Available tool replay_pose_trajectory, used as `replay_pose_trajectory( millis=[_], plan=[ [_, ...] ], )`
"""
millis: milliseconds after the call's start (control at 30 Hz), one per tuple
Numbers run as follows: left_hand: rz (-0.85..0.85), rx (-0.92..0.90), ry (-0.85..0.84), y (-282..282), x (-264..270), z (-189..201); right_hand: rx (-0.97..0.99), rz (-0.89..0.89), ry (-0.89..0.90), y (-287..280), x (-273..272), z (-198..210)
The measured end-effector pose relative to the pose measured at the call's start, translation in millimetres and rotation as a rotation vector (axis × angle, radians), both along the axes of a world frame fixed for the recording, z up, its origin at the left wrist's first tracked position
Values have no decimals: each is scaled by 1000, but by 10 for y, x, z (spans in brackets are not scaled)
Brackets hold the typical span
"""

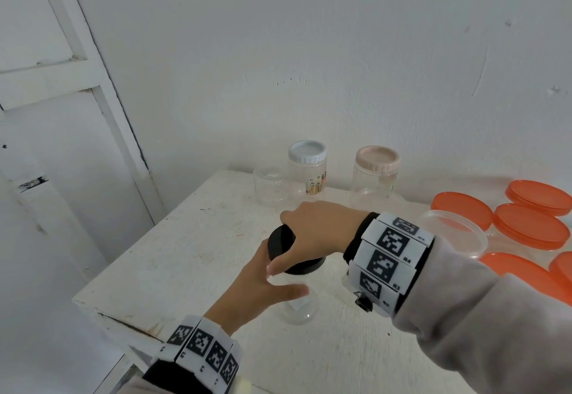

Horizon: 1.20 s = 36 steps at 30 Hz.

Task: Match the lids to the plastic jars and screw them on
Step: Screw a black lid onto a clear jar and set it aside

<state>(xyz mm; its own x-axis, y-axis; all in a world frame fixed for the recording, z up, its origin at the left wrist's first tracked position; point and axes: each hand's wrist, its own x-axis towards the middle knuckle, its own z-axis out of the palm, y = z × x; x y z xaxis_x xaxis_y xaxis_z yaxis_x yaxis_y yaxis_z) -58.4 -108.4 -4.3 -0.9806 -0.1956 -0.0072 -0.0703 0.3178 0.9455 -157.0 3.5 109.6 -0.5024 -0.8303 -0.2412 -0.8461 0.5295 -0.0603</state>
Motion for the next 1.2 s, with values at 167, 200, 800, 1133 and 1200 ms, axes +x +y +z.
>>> replay_pose_trajectory(
  millis=[167, 200, 800, 1133, 1200],
  plan=[
    [10, 18, -20, -11, -12, -34, 181, 57, -123, 25, -5, 129],
    [10, 14, -23, -11, -13, -36, 183, 72, -115, 29, 3, 143],
    [-2, 29, -4, 8, 11, -14, 120, 65, -101, 54, 9, 128],
    [-6, 30, 39, 16, 16, -29, -106, 26, -8, 170, 29, -172],
    [-2, 18, 48, 17, 16, -42, -165, 4, 6, 196, 53, -240]
  ],
)
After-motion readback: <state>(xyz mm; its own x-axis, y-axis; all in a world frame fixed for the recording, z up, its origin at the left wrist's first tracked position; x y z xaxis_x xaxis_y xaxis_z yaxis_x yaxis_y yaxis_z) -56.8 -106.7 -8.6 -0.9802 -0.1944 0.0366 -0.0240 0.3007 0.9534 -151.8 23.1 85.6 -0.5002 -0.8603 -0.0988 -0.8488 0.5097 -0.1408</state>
